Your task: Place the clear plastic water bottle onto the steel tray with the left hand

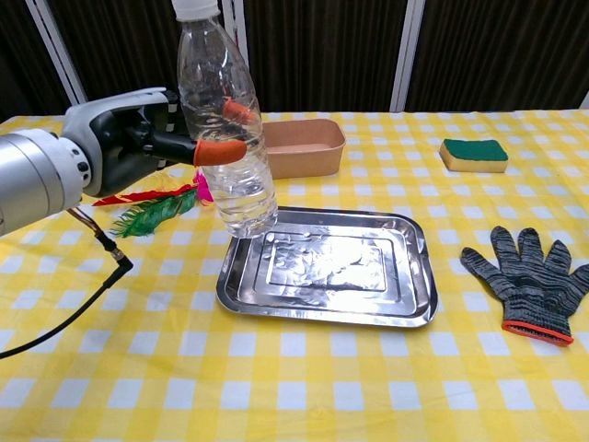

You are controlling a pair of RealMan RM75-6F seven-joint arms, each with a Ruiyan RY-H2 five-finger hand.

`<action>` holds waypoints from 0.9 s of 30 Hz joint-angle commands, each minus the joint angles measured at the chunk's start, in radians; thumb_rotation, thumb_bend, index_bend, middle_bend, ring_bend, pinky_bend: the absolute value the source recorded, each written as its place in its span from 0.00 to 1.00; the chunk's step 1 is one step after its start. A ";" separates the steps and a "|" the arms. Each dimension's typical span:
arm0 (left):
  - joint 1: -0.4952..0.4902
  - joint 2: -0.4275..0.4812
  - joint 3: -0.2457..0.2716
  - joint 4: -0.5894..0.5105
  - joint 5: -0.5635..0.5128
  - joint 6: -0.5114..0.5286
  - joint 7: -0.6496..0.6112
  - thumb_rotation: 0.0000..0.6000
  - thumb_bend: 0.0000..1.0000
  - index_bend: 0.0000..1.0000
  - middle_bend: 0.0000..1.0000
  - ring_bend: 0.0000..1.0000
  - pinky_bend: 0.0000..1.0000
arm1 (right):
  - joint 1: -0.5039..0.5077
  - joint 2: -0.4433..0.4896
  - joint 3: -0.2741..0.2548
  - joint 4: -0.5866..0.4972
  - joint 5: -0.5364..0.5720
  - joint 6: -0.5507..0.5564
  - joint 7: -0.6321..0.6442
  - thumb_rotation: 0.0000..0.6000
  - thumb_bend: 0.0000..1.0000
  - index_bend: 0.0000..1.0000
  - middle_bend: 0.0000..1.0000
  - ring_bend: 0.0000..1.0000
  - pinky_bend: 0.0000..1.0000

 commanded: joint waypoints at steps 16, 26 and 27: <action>-0.084 0.186 -0.185 -0.498 -0.195 0.196 0.251 1.00 0.45 0.51 0.52 0.01 0.00 | 0.001 -0.006 -0.005 -0.005 -0.006 -0.002 -0.015 1.00 0.05 0.05 0.00 0.00 0.00; -0.077 0.224 -0.120 -0.419 -0.271 0.148 0.185 1.00 0.45 0.51 0.52 0.01 0.00 | 0.000 0.002 -0.003 -0.017 0.005 -0.007 -0.013 1.00 0.05 0.05 0.00 0.00 0.00; -0.075 0.221 -0.110 -0.402 -0.271 0.139 0.176 1.00 0.45 0.51 0.52 0.01 0.00 | 0.000 0.002 -0.003 -0.017 0.006 -0.008 -0.013 1.00 0.05 0.05 0.00 0.00 0.00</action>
